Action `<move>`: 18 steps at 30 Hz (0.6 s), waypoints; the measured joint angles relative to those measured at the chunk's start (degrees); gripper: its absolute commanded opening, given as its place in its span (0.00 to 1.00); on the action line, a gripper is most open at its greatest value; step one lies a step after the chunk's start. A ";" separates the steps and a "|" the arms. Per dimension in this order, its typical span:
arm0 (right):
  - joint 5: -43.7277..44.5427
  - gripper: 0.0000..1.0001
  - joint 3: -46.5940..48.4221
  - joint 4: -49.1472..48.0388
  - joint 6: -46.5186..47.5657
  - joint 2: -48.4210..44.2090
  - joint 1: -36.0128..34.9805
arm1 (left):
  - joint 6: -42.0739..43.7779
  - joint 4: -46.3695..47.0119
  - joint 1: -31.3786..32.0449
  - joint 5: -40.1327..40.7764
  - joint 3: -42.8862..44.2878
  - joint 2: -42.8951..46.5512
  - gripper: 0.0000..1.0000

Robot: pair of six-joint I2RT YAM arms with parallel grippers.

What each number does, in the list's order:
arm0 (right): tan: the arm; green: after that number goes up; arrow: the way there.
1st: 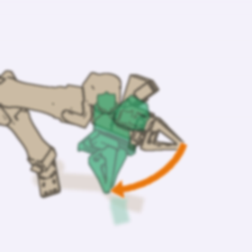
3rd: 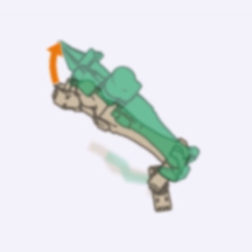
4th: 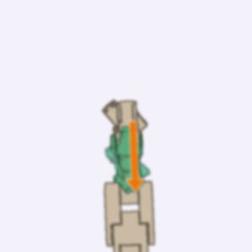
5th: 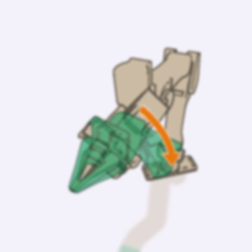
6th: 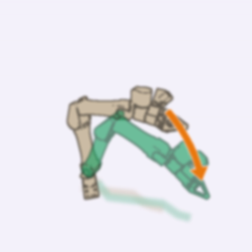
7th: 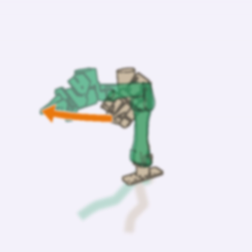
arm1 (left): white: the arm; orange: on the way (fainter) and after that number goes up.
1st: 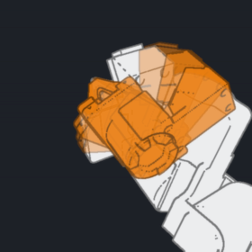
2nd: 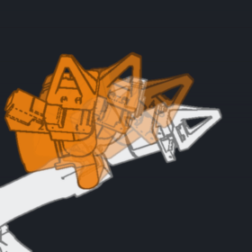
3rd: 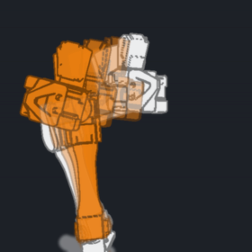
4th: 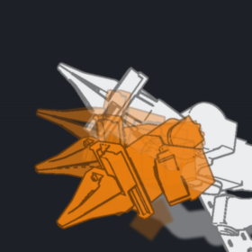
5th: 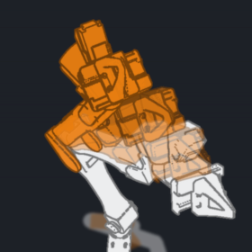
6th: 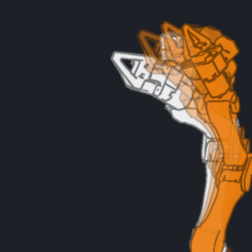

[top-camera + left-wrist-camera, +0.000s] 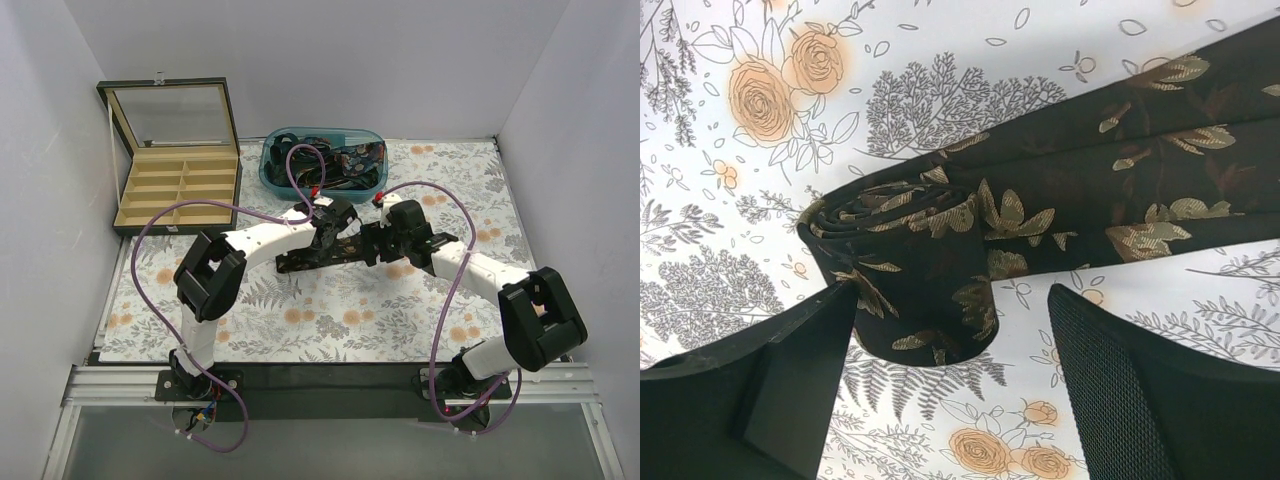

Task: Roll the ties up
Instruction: Roll the tie

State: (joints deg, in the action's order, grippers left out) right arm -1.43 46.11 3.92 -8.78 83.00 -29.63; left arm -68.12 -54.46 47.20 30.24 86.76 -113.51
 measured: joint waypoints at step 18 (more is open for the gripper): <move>-0.59 0.72 -0.15 -0.24 1.64 -2.71 0.70 | 0.44 2.69 1.03 -3.52 2.97 0.22 0.75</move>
State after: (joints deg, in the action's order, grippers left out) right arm -2.02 45.95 3.68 -7.14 80.29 -28.93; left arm -67.68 -51.77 48.23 26.72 89.73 -113.30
